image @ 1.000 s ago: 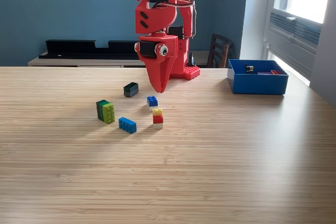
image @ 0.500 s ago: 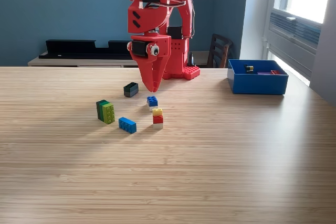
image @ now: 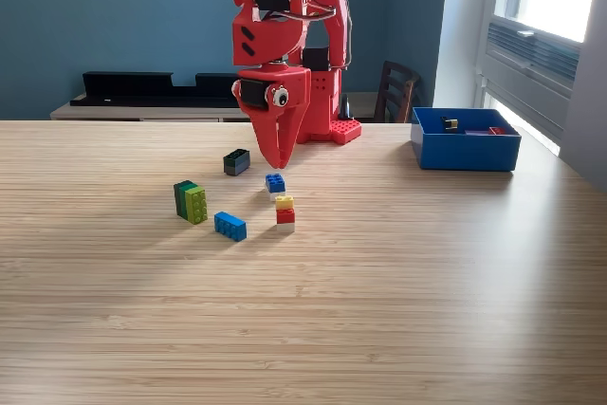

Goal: Grasp a lego block and put it in the bin.

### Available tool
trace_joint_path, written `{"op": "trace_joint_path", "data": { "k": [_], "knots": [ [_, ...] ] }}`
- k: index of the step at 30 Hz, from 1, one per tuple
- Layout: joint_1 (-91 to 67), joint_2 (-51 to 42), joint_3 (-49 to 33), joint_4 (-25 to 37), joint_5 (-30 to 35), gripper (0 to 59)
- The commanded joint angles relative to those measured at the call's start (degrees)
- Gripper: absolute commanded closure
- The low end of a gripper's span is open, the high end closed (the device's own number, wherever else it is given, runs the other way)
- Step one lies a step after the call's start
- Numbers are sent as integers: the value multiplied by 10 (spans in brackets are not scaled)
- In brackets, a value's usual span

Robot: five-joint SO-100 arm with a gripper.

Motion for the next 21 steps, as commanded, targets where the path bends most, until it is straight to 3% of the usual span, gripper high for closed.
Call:
{"op": "trace_joint_path", "data": {
  "k": [1,4,9,12,21],
  "knots": [
    [17,52,16,-8,12,585],
    [26,53,26,-14,13,583],
    [34,53,32,-19,10,419],
    [33,53,31,-20,7,365],
    [22,53,67,-41,-2,307]
  ]
}}
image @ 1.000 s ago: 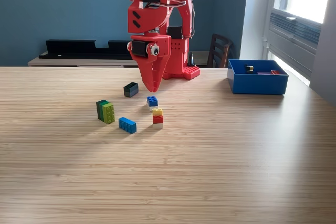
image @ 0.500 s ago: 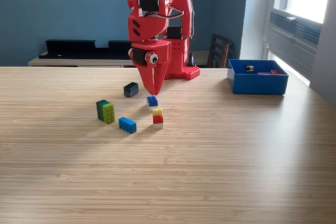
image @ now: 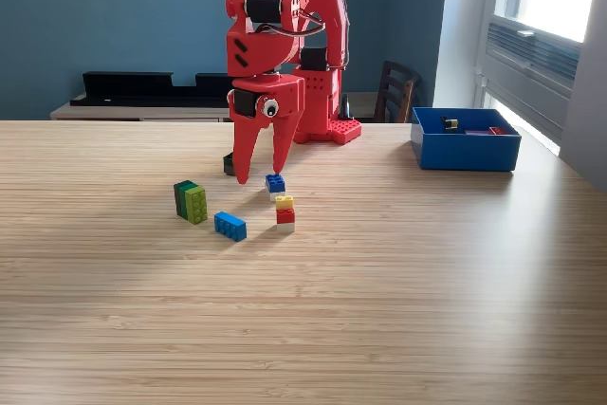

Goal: Grasp a lego block and put it in the bin.

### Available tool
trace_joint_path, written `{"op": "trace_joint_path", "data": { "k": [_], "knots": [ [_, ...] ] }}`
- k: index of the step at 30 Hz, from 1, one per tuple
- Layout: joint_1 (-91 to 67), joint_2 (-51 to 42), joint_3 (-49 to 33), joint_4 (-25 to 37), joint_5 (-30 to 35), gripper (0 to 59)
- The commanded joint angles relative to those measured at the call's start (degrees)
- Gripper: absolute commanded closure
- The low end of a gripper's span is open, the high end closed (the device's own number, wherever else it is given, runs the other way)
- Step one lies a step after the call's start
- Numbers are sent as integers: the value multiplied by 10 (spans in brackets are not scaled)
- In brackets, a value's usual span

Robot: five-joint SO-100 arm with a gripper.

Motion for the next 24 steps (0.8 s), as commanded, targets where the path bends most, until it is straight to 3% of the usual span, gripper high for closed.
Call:
{"op": "trace_joint_path", "data": {
  "k": [1,16,24],
  "knots": [
    [-11,40,14,-13,-8,306],
    [-23,40,46,-24,-6,322],
    [0,41,95,-69,-7,394]
  ]
}}
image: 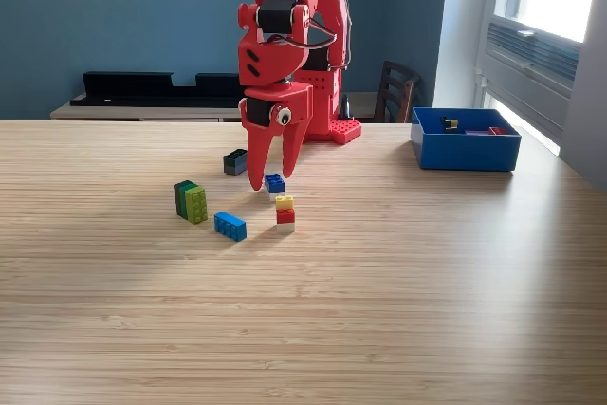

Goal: Grasp a lego block and put it in the bin.

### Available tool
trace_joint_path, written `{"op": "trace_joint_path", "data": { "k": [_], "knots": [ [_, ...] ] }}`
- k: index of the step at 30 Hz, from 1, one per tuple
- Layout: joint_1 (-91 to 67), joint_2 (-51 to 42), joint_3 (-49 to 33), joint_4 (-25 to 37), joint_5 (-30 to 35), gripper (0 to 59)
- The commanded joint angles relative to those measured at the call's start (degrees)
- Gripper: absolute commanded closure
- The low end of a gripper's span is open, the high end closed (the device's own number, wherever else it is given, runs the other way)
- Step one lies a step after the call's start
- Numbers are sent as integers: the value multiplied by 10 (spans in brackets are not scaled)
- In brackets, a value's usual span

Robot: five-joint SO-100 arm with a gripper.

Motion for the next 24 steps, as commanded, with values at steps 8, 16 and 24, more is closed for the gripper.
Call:
{"op": "trace_joint_path", "data": {
  "k": [8,16,24],
  "knots": [
    [18,23,36,-80,6,470],
    [4,21,37,-101,7,435],
    [-6,22,44,-115,4,585]
  ]
}}
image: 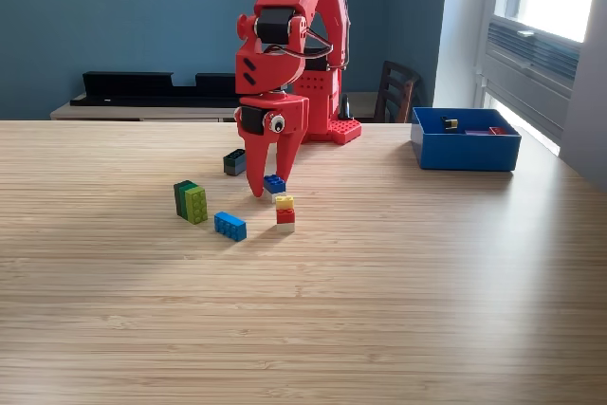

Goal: Grasp a lego block and put it in the bin.

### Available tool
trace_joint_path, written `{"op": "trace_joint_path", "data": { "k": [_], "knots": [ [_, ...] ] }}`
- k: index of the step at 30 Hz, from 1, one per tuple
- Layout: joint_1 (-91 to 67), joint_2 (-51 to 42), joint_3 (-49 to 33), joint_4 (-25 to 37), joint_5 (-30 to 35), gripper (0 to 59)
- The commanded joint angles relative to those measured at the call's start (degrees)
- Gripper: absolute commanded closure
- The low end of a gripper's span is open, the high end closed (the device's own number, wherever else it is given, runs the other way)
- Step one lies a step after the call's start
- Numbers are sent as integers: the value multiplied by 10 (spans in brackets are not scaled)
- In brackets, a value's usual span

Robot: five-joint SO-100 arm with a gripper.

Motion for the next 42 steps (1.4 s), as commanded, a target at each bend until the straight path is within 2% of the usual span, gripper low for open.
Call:
{"op": "trace_joint_path", "data": {
  "k": [1,4,8,12,17,22,28,33,42],
  "knots": [
    [-14,18,-4,-6,0,585],
    [-25,18,-27,10,-8,585],
    [-37,18,-102,78,-25,585],
    [-72,18,-214,164,-72,585],
    [-174,15,-391,294,-140,585],
    [-320,10,-495,367,-206,585],
    [-513,9,-518,393,-250,585],
    [-654,6,-492,399,-294,586],
    [-764,-4,-460,402,-336,586]
  ]
}}
